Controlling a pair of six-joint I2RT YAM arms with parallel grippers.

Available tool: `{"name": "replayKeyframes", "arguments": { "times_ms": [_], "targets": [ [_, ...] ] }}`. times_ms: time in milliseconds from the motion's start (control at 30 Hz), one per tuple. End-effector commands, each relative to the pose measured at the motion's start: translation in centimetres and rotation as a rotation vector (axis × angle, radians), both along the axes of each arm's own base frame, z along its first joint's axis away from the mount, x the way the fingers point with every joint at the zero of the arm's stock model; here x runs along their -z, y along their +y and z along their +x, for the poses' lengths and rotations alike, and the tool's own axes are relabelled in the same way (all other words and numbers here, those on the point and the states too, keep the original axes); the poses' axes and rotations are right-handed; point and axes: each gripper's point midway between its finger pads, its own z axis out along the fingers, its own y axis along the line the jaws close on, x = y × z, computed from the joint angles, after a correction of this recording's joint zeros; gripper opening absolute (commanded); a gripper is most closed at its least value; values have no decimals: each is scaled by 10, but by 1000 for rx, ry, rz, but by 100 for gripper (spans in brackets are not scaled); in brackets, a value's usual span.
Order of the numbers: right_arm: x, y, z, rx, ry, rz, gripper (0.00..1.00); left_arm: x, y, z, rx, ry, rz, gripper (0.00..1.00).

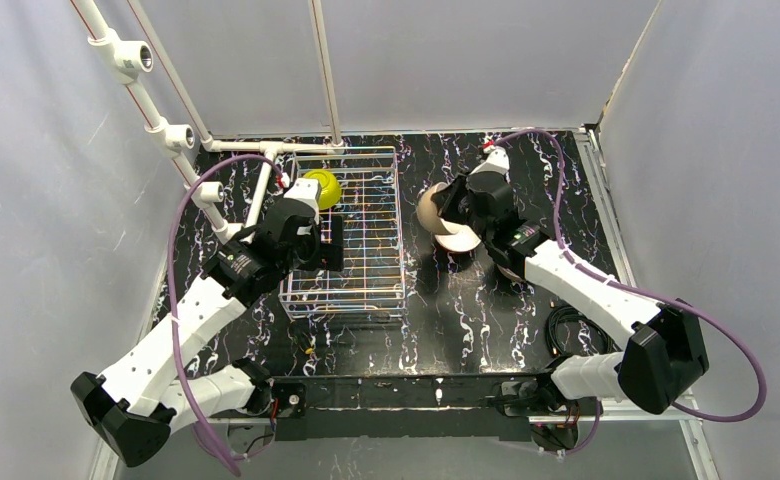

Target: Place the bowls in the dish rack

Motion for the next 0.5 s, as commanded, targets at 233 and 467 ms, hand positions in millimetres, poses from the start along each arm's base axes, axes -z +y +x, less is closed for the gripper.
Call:
{"name": "replayKeyframes", "arguments": {
  "times_ms": [233,467],
  "targets": [
    [-106,84,3,-275,-175,541,1,-7,14,-5,-47,-30,9,98],
    [-112,143,-6,-410,-150,633,1,-3,31,-12,-106,-40,37,98]
  ]
}}
